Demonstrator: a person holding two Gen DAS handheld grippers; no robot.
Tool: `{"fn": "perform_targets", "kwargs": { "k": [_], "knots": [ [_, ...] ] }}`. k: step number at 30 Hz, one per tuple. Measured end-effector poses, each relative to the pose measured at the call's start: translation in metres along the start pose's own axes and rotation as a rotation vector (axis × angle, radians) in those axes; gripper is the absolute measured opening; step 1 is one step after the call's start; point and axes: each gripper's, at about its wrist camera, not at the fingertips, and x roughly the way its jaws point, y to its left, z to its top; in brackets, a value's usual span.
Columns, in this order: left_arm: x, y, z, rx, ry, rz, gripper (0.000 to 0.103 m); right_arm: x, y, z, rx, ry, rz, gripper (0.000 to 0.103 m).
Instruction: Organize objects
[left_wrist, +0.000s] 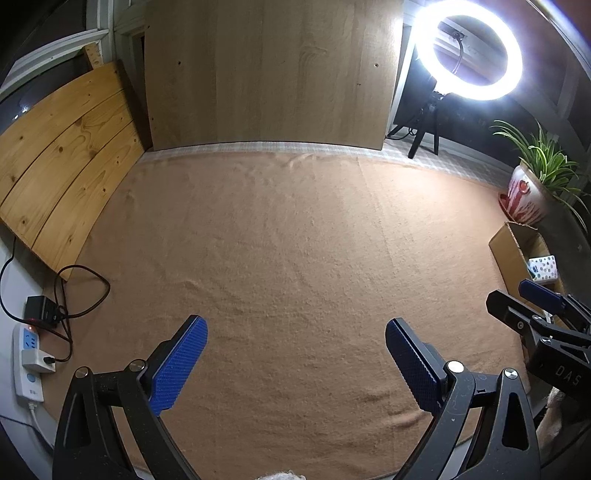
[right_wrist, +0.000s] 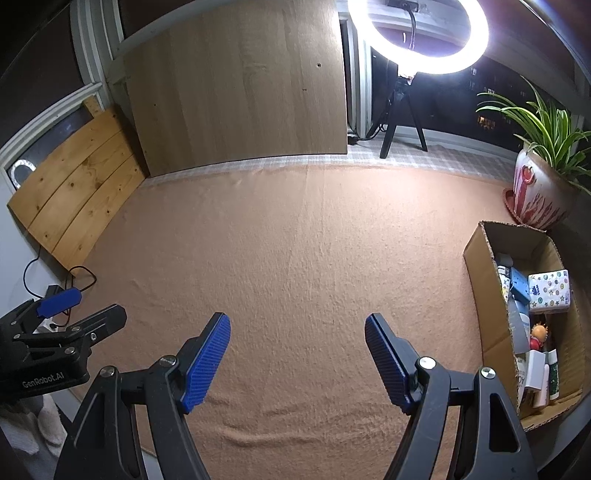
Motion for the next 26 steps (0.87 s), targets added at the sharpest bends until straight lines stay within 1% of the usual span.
{"fn": "perform_targets", "kwargs": {
  "k": [14,18,26],
  "knots": [
    [0.001,-0.004,-0.001,0.0,0.004,-0.001,0.099,0.001,-0.005,0.002,0.013,0.005,0.0,0.072],
    [0.002,-0.004,0.0,-0.001,0.002,-0.001,0.101,0.004,-0.005,0.003,0.016,0.012,0.001,0.072],
    [0.014,-0.003,0.003,-0.002,0.026,-0.011,0.101,0.016,-0.005,0.004,0.008,0.03,-0.004,0.072]
  ]
}}
